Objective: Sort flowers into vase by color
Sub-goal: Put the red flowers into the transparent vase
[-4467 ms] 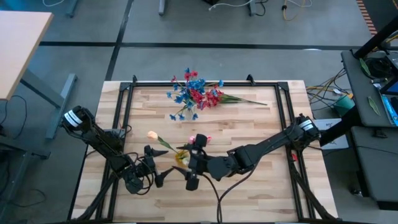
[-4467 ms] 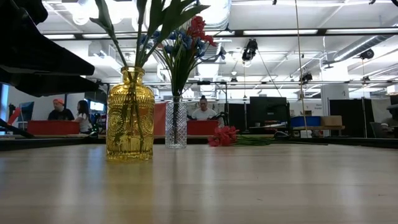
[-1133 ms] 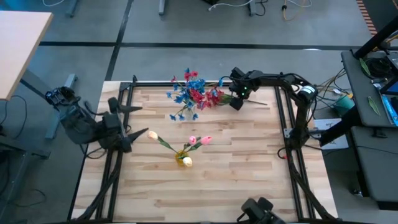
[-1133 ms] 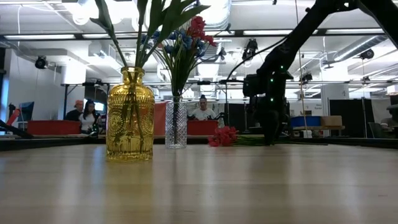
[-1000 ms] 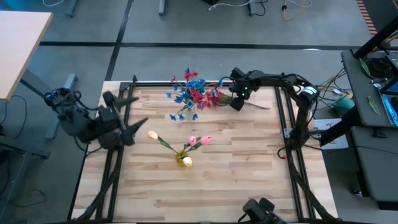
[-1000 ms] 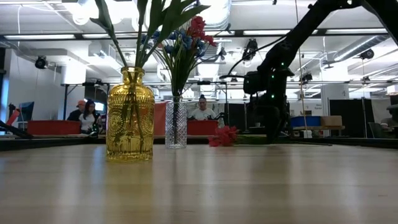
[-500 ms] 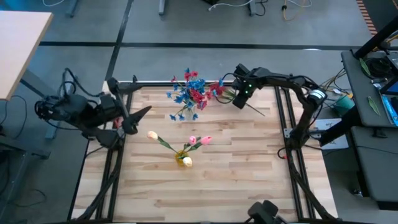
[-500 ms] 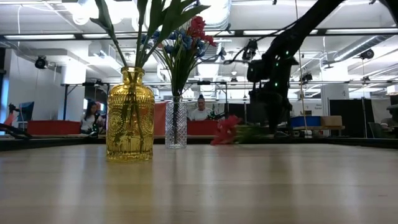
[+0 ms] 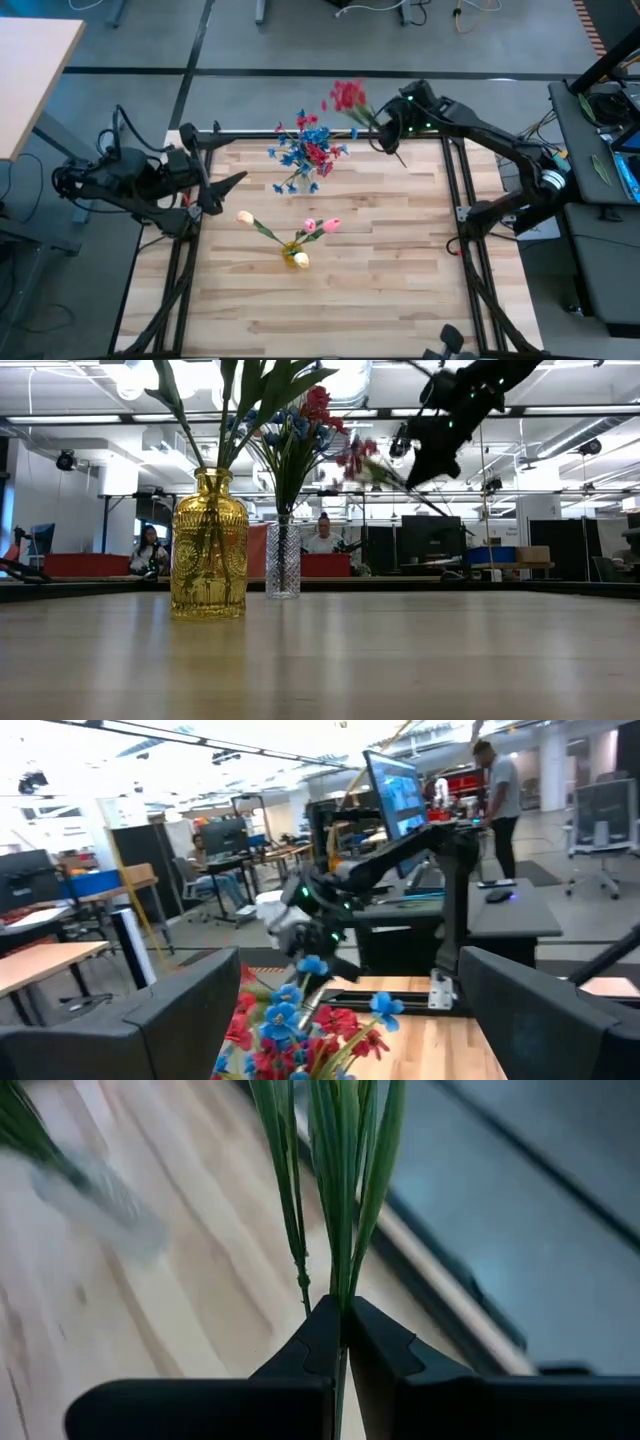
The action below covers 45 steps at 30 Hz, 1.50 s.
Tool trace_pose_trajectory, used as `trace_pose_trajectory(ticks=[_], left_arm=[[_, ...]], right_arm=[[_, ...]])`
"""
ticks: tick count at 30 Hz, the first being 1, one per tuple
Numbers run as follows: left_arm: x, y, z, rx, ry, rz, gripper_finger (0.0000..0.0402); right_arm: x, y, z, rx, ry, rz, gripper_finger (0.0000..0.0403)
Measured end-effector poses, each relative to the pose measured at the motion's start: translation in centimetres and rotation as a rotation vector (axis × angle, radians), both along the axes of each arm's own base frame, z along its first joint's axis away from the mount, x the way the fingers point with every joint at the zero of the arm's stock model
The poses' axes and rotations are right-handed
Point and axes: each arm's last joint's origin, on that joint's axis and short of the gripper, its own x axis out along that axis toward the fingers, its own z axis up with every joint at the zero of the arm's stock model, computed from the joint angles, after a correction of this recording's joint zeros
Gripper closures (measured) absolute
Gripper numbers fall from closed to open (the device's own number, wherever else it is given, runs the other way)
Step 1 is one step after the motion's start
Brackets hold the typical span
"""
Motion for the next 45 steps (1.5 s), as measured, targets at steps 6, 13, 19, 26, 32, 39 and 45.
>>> trace_pose_trajectory(ticks=[6, 13, 19, 26, 32, 39, 45], left_arm=[[0.8, 0.5, -0.2, -0.001, 0.013, -0.032, 0.0045], [1.3, 1.6, -0.4, 0.01, 0.027, -0.027, 0.0045], [2.6, 2.6, -0.6, -0.006, 0.019, -0.12, 0.0045], [6.1, 4.4, -1.3, -0.006, 0.024, -0.179, 0.0052], [8.2, 6.1, -0.9, 0.013, -0.047, -0.232, 0.0053], [11.4, 7.7, 1.4, 0.026, -0.053, -0.284, 0.0053], [14.4, 8.9, 3.6, 0.061, -0.043, -0.309, 0.0053]], right_arm=[[-0.1, 0.5, 3.1, -0.083, -0.227, 0.052, 0.039], [0.5, 0.1, 5.1, -0.15, -0.375, 0.077, 0.039], [0.7, 0.0, 8.9, -0.27, -0.48, 0.087, 0.039], [1.5, 2.2, 14.4, -0.391, -0.589, 0.189, 0.039], [2.7, 5.4, 17.3, -0.465, -0.656, 0.319, 0.039], [4.1, 9.1, 18.9, -0.491, -0.703, 0.463, 0.039], [5.1, 11.4, 18.8, -0.482, -0.715, 0.547, 0.039]])
